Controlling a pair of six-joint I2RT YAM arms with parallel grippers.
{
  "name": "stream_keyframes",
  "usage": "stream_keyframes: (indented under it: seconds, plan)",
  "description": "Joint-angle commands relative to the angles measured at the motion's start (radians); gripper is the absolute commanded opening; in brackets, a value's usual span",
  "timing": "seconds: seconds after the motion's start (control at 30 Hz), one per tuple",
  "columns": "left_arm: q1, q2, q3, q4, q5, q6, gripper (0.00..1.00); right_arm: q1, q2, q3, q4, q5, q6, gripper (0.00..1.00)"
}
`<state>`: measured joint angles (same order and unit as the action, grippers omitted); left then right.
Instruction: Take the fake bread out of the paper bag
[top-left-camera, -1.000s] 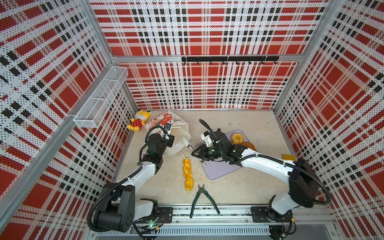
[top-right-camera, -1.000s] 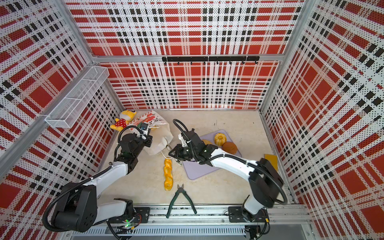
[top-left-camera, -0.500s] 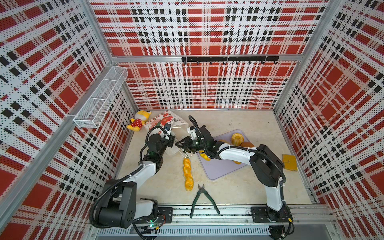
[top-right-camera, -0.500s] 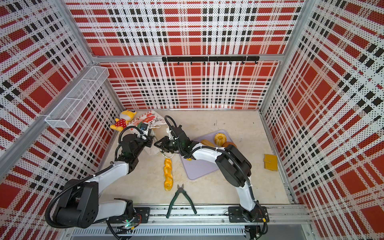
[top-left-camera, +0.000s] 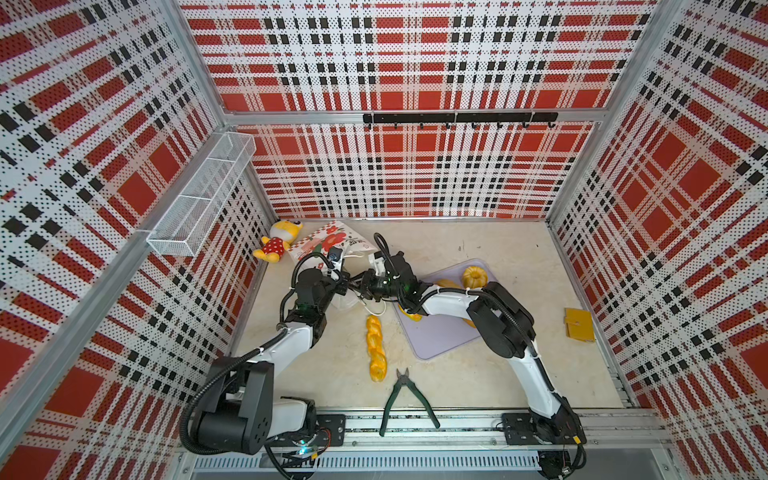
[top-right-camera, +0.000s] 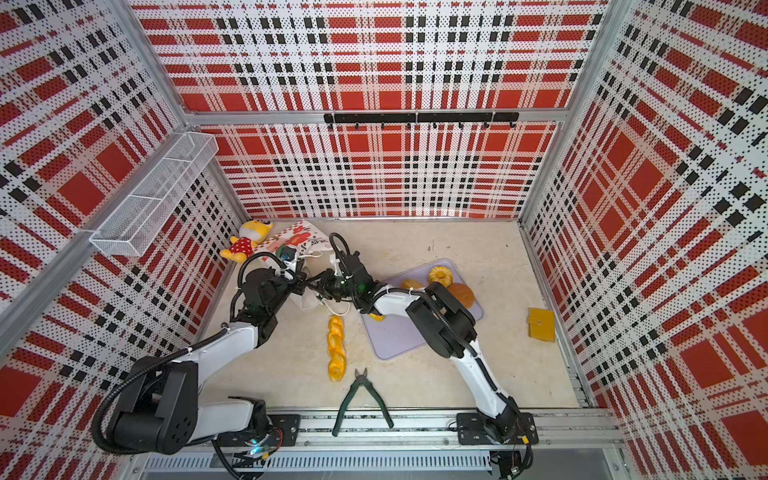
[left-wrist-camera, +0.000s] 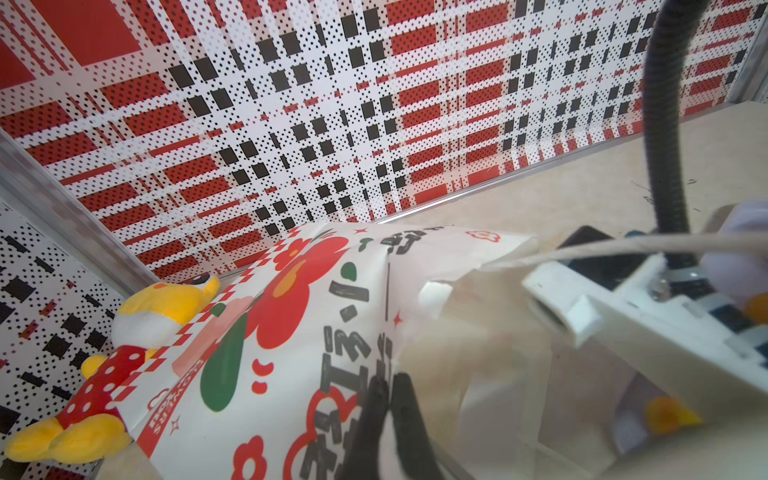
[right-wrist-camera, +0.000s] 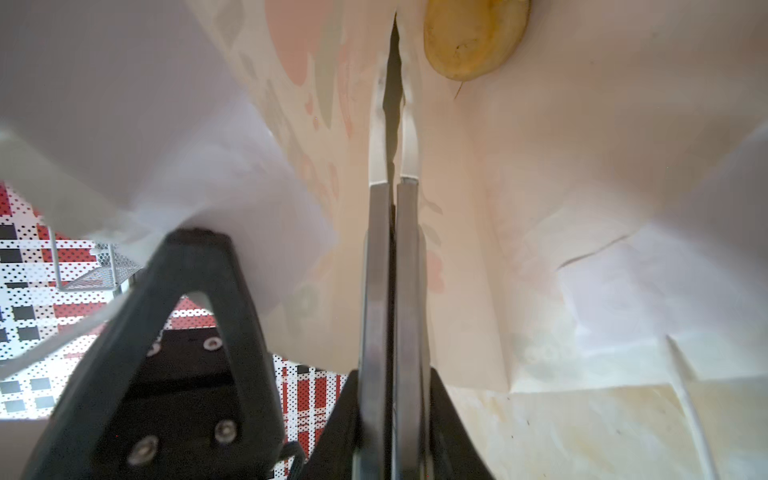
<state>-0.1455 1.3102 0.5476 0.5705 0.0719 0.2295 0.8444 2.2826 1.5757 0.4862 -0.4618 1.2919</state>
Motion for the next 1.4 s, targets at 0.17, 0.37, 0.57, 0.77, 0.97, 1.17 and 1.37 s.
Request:
stream_keyframes:
  seconds: [0.17, 0.37, 0.57, 0.77, 0.97, 1.17, 1.37]
  plan:
    - [-0.017, 0.023, -0.011, 0.048, 0.011, -0.026, 0.00, -0.037, 0.135, 0.196, 0.126, 0.065, 0.115, 0.00]
    - [-0.027, 0.043, -0.012, 0.064, 0.013, -0.028, 0.00, -0.045, 0.254, 0.420, -0.011, 0.065, 0.135, 0.00]
    - [-0.023, 0.047, -0.017, 0.081, 0.014, -0.035, 0.00, -0.047, 0.329, 0.545, -0.125, -0.017, 0.115, 0.00]
    - [-0.001, 0.043, -0.020, 0.094, 0.023, -0.053, 0.00, -0.064, 0.243, 0.271, -0.065, -0.080, 0.128, 0.00]
    - [0.003, 0.041, -0.023, 0.095, 0.029, -0.058, 0.00, -0.073, 0.086, 0.057, -0.171, -0.094, -0.009, 0.00]
    - [0.003, 0.021, -0.032, 0.090, 0.031, -0.043, 0.00, -0.055, -0.114, -0.171, -0.177, -0.047, -0.144, 0.00]
    - [0.005, -0.011, -0.033, 0.058, 0.051, -0.021, 0.00, -0.021, -0.266, -0.333, -0.171, 0.029, -0.318, 0.00]
